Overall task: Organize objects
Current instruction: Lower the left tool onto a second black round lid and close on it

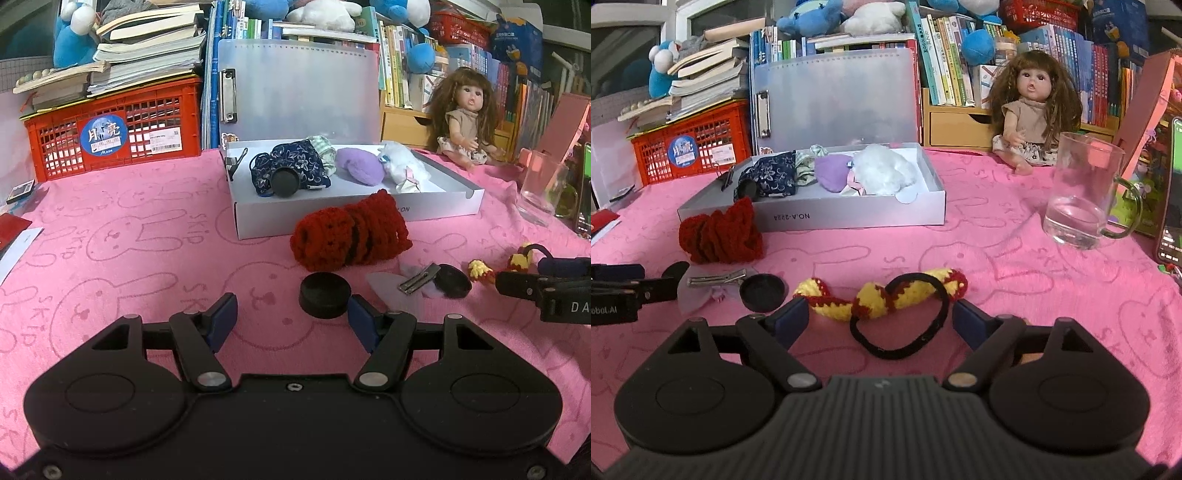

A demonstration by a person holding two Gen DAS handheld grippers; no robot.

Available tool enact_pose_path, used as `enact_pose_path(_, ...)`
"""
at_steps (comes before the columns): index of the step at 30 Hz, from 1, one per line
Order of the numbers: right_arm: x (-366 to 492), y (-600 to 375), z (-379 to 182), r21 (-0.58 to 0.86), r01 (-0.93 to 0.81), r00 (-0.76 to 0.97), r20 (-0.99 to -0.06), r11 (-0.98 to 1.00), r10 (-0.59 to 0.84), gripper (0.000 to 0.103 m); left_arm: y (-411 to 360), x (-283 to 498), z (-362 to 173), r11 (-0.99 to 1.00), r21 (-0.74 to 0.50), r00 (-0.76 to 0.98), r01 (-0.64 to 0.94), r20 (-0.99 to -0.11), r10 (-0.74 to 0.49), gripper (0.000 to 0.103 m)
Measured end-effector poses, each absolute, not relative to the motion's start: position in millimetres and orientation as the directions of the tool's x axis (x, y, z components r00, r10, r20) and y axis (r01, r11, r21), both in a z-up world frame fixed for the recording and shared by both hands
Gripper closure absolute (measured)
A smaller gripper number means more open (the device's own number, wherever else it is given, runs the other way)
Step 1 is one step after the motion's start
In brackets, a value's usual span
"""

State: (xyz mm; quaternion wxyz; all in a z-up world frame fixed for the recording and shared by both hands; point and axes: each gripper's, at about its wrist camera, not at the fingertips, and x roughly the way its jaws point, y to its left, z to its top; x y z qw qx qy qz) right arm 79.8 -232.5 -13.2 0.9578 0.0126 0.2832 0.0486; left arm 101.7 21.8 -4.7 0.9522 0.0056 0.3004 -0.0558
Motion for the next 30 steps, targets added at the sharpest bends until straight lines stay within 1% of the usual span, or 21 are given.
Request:
enact_pose_path(12,79.0,-232.3,-14.5,0.066,-0.084,0.837,-0.536,0.994,0.107,0.012,21.5,98.5,-6.0,0.994,-0.024,0.82,0.108,-0.564,-0.103,0.041)
enact_pose_path(21,77.9,-236.0,-14.3,0.092,-0.074,0.844,-0.525,0.993,0.112,0.014,15.4,103.3,-0.3,0.991,-0.029,0.824,0.13,-0.553,-0.124,0.047)
enact_pose_path(24,77.3,-235.3,-14.6,0.086,-0.072,0.846,-0.522,0.994,0.107,0.017,11.2,106.6,0.6,0.99,-0.028,0.821,0.141,-0.556,-0.132,0.056)
enact_pose_path(26,76.5,-233.6,-14.8,0.075,-0.072,0.847,-0.522,0.995,0.1,0.021,9.7,108.6,0.3,0.989,-0.028,0.815,0.146,-0.563,-0.136,0.06)
enact_pose_path(28,75.9,-231.8,-15.0,0.062,-0.077,0.849,-0.52,0.995,0.098,0.023,8.6,108.9,-1.1,0.989,-0.026,0.812,0.148,-0.567,-0.137,0.069)
enact_pose_path(30,75.1,-230.6,-15.0,0.052,-0.079,0.851,-0.516,0.996,0.094,0.029,8.7,108.1,-2.0,0.988,-0.031,0.811,0.151,-0.568,-0.142,0.073)
